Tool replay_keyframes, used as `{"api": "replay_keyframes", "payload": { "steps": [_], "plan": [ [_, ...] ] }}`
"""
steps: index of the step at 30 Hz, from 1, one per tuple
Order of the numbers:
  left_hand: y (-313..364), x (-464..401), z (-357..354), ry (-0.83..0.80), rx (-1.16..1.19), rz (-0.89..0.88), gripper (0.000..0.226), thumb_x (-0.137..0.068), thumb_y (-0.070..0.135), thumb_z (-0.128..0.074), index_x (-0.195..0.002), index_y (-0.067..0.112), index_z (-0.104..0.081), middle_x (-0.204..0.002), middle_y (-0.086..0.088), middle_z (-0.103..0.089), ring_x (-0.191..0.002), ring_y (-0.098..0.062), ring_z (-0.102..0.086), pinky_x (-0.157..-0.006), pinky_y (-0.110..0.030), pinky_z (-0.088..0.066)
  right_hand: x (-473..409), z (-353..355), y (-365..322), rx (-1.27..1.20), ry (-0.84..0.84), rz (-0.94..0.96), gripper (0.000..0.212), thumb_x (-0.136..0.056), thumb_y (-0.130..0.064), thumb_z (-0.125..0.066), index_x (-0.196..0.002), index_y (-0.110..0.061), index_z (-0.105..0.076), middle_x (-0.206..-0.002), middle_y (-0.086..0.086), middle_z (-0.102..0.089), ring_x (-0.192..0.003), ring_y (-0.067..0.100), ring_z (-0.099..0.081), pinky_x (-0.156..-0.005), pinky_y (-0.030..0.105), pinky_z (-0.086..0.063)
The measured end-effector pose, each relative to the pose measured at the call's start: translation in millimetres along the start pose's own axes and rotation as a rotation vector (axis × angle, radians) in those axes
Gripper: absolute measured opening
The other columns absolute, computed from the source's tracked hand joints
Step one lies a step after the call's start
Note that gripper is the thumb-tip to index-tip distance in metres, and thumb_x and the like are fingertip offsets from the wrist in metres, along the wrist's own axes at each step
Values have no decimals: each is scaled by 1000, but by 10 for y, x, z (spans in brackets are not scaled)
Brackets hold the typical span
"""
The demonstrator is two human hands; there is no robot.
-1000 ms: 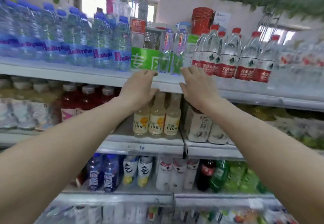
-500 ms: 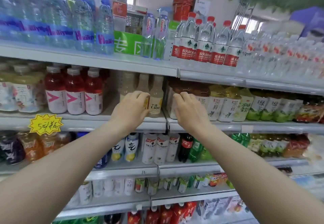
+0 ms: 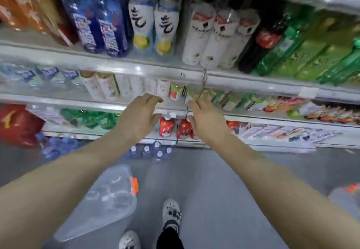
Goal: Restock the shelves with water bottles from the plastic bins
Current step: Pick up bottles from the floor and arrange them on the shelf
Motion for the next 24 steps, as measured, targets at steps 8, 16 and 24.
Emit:
{"api": "replay_keyframes", "payload": {
  "steps": [8,16,24],
  "plan": [
    [-954,878,-2312,-273,9,153,48,-68,13,-76,-114,7,-65,-106,-15,-64,-90,-38,-64,-77,-42,-55,484,-2467,-89,-174,-270,-22,51,-64,-8,-76,-114,-6,-62,-101,13,-62,-85,34,-62,-68,38,-53],
    [-1565,1181,-4133,-353,-14,163,61,-66,7,-82,-123,1,-59,-118,-19,-61,-104,-40,-60,-76,-46,-58,742,-4501,58,-202,-480,-75,58,-88,-18,-66,-140,-5,-44,-118,17,-58,-99,36,-59,-75,41,-52],
    [-1999,1200,-5328,-322,29,145,74,-70,3,-75,-138,2,-46,-141,-15,-42,-122,-31,-38,-74,-49,-58,698,-6000,50,-447,-534,-235,63,-92,-27,-61,-146,-11,-33,-138,16,-44,-119,35,-51,-92,43,-48]
  ]
}}
Point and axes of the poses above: each hand's wrist, its own x-axis away from the middle knuckle, its own z-axis out of the back of the hand, y = z × x, the point moved 2 cm from there along -x, towards the middle knuckle
